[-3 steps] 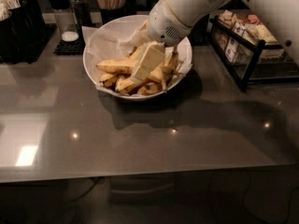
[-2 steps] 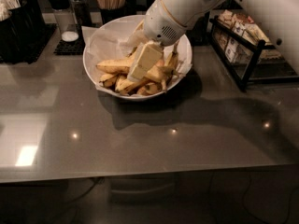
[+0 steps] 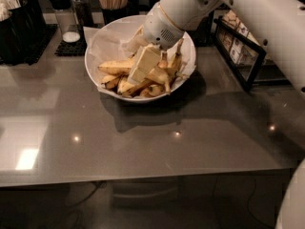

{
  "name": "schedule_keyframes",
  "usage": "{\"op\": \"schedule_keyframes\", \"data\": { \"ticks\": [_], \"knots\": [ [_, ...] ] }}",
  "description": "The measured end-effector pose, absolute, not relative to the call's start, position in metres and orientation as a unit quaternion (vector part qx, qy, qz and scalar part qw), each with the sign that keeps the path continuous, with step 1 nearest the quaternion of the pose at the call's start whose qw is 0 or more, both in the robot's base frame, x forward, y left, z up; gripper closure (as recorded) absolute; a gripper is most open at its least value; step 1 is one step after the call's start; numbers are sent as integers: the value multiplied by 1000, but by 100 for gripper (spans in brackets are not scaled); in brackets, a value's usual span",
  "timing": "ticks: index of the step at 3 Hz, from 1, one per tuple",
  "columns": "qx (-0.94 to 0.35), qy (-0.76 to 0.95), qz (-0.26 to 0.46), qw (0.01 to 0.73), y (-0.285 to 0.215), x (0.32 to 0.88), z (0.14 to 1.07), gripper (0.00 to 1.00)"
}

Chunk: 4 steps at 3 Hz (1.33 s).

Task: Pick banana from white bowl

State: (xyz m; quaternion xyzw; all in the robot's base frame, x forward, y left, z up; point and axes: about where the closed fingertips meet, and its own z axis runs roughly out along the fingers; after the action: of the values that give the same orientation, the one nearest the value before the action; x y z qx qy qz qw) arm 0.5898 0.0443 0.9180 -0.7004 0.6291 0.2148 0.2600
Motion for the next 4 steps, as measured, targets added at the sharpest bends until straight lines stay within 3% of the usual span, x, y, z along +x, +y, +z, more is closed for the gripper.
{"op": "schedule_keyframes", "data": {
  "ticks": [2, 4],
  "knots": [
    [-702, 632, 230, 234, 43, 598, 895, 28],
    [-694, 647, 213, 234, 28, 592, 894, 70]
  ]
}}
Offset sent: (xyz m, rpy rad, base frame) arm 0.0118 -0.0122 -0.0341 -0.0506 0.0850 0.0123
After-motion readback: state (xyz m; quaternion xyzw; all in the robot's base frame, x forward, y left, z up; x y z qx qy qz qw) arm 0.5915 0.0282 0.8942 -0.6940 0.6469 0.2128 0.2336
